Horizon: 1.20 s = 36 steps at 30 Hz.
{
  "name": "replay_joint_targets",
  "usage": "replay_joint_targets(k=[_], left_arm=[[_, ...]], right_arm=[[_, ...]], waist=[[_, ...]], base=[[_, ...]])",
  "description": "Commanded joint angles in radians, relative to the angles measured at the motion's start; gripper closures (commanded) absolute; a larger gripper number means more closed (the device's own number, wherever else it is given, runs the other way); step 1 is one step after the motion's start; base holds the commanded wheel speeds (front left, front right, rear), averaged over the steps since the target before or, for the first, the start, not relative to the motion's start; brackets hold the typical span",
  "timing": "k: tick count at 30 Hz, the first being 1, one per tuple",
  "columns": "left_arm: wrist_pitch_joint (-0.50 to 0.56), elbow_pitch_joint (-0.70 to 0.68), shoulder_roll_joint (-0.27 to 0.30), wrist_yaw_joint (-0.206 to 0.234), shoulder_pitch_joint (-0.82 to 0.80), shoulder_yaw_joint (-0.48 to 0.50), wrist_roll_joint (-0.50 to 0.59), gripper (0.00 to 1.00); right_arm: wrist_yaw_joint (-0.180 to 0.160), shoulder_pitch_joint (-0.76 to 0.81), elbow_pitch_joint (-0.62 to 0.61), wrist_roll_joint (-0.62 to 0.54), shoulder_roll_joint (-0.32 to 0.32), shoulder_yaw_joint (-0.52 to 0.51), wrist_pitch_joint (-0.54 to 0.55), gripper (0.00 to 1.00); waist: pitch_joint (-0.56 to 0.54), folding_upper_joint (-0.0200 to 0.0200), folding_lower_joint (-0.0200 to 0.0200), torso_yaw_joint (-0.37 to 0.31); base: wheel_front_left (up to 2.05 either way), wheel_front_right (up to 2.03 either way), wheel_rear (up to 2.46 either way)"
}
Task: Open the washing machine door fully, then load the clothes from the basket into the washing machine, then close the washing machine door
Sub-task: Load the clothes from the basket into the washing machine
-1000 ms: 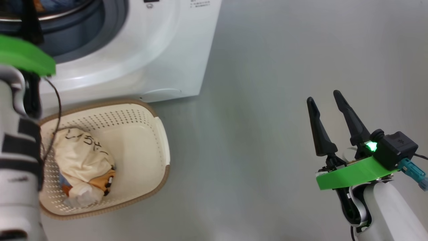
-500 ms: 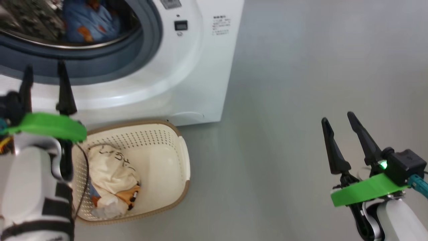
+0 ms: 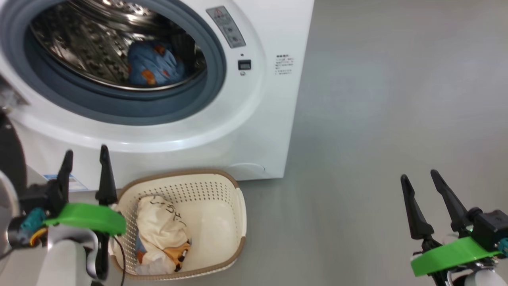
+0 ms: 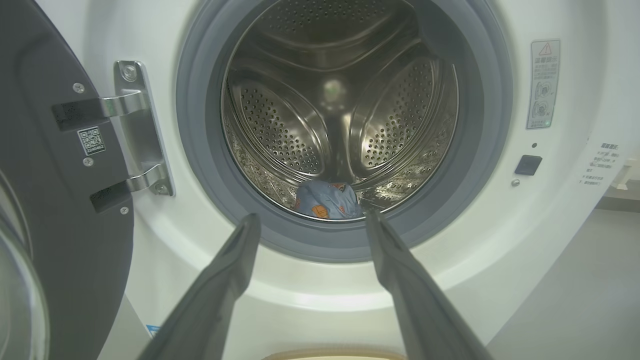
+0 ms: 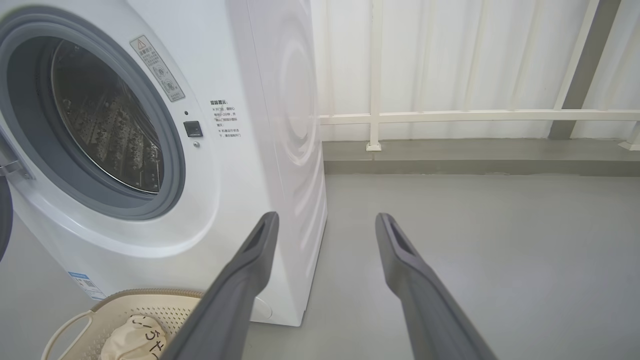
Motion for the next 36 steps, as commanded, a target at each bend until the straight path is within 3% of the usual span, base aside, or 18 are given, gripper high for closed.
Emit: replay_joint_targets(k=[1, 15, 36], left_arm=[[-0.006, -0.038, 0.024, -0.002, 0.024, 0.020, 0.009, 0.00], [-0.006, -0.120, 0.026, -0.002, 0.208, -0.003, -0.009, 0.00], [-0.006, -0.291, 0.037, -0.002, 0.403, 0.022, -0.026, 0.00]], right_arm=[[0.004, 0.014, -0.021, 0.011, -0.027, 0.009, -0.008, 0.00], [0.004, 0.125, -0.030, 0.011, -0.030, -0.039, -0.008, 0.00], [0.004, 0.157, -0.046, 0.005, -0.020, -0.064, -0.008, 0.00]], waist=[[-0.047, 0.0000, 0.0001, 0.033], [-0.140, 0.0000, 0.0001, 0.081], [-0.155, 0.0000, 0.0001, 0.107]], base=[[0.00, 0.00, 0.00], [0.00, 0.00, 0.00], [0.00, 0.00, 0.00]])
